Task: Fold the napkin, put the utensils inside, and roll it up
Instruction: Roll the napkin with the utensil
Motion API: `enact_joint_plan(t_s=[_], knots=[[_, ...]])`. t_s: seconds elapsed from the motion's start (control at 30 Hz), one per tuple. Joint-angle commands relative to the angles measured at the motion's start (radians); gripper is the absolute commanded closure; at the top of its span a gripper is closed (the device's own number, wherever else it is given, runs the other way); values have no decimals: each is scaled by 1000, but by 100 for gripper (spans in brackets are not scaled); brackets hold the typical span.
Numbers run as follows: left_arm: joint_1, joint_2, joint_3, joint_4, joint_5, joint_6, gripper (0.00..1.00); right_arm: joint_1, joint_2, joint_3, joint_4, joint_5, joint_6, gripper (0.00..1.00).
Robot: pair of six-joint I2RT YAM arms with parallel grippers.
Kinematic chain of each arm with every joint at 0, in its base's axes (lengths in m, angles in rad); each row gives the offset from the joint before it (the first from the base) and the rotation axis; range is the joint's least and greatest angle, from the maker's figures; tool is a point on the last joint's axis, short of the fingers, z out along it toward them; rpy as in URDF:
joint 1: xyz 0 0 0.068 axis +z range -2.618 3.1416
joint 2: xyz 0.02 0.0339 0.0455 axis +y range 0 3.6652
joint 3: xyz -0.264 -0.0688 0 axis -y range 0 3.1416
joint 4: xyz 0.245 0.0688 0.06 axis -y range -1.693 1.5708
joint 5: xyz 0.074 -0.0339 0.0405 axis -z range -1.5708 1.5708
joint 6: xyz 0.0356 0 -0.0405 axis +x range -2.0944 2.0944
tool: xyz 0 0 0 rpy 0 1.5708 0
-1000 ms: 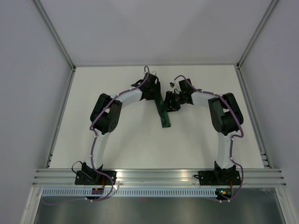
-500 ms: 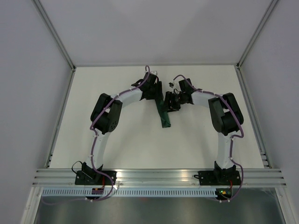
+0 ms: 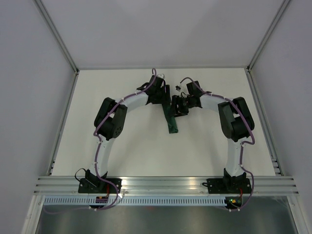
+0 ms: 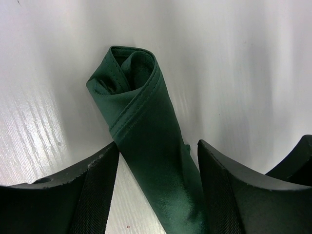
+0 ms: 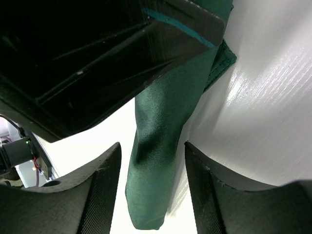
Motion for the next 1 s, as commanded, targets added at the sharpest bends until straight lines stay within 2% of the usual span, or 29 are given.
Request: enact_joint_plan(t_s=[0.0, 0.6, 0.83, 0.97], knots=[[3, -89, -6, 13, 30, 43, 30, -5, -53, 33, -22, -9, -13, 39], [32, -197, -39, 13, 55, 58, 27, -26, -119, 40, -60, -35, -106, 29], [96, -381, -116, -22, 102, 63, 27, -112, -223, 54, -118, -90, -169, 28], [110, -582, -234, -50, 96, 90, 27, -195, -349, 51, -216, -123, -258, 28]])
